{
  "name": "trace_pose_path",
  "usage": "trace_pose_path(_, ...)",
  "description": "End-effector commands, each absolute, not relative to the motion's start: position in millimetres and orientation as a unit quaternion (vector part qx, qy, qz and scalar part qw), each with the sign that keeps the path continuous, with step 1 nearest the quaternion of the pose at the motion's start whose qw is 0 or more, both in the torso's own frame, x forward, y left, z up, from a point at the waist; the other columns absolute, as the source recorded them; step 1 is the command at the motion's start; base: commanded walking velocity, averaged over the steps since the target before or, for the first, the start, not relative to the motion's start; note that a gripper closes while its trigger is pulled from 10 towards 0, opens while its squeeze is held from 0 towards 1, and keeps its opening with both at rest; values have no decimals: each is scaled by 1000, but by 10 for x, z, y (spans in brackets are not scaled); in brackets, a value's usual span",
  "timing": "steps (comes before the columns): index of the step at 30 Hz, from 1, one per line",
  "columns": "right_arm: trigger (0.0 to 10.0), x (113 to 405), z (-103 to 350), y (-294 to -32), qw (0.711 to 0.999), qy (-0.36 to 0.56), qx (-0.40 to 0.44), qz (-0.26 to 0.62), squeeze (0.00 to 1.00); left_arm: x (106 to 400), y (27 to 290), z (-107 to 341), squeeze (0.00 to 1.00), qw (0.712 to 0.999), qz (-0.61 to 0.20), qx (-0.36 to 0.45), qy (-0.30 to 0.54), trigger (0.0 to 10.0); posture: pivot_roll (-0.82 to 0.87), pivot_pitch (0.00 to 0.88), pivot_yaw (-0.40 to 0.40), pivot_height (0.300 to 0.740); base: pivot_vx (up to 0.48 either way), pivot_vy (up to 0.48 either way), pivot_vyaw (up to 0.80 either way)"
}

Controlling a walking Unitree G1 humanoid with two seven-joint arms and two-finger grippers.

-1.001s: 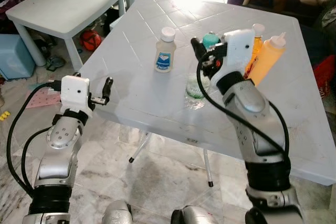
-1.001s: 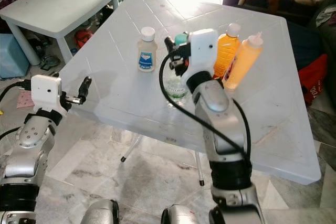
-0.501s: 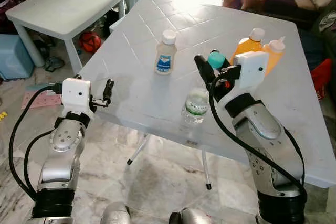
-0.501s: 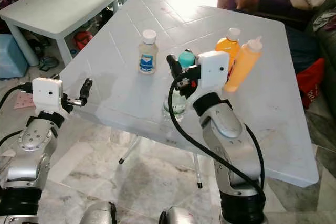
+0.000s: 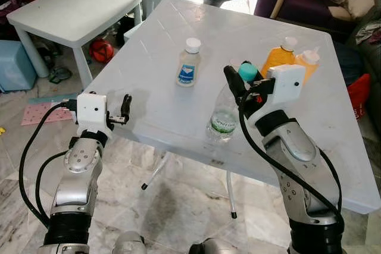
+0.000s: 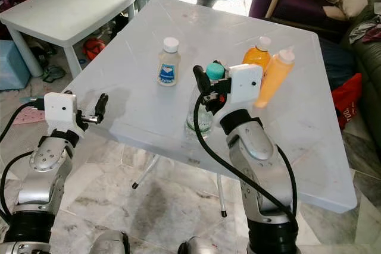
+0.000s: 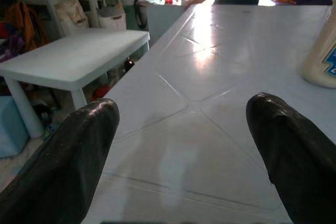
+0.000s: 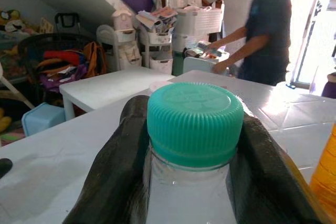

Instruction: Restocking fridge

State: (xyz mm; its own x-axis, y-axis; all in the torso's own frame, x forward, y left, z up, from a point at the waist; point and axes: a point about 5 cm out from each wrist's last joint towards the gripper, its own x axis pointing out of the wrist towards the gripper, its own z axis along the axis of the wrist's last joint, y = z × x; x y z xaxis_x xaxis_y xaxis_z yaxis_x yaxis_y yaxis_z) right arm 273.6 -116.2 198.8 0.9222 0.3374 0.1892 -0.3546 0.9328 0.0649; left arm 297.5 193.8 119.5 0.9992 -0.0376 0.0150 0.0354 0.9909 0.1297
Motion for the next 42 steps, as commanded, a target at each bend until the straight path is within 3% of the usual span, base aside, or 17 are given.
trace_pose_path(1,10000,2748,1731,-1194,984,-24,45,169,0,2972,1939,1174,0,997,-20,69,-5,10000,0,1,-86,740,-322,0,0)
trace_pose_path(15,10000,2792,1710,-1226,985,-38,21,167,0,2963,1950,1158,0,997,-24,74,-3,10000,1,0,-66,740,-323,0,0)
trace_pose_path(22,10000,2665,1551,-1473,986,2,24,164,0,2798,2066,1056,0,995,-33,91,24,10000,-16,0,-39,740,-322,0,0)
trace_pose_path(30,10000,2662,1462,-1428,991,14,72,113,0,2622,2103,971,0,995,-25,88,33,10000,-2,0,-58,740,-277,0,0)
trace_pose_path(35,10000,2675,1449,-1383,994,2,80,73,0,2524,2088,917,0,996,-16,85,37,10000,0,0,-74,740,0,0,774)
trace_pose_path(42,10000,2748,1482,-1386,994,-9,67,87,0,2559,1995,915,0,996,-23,86,25,10000,-2,0,-93,740,0,0,800)
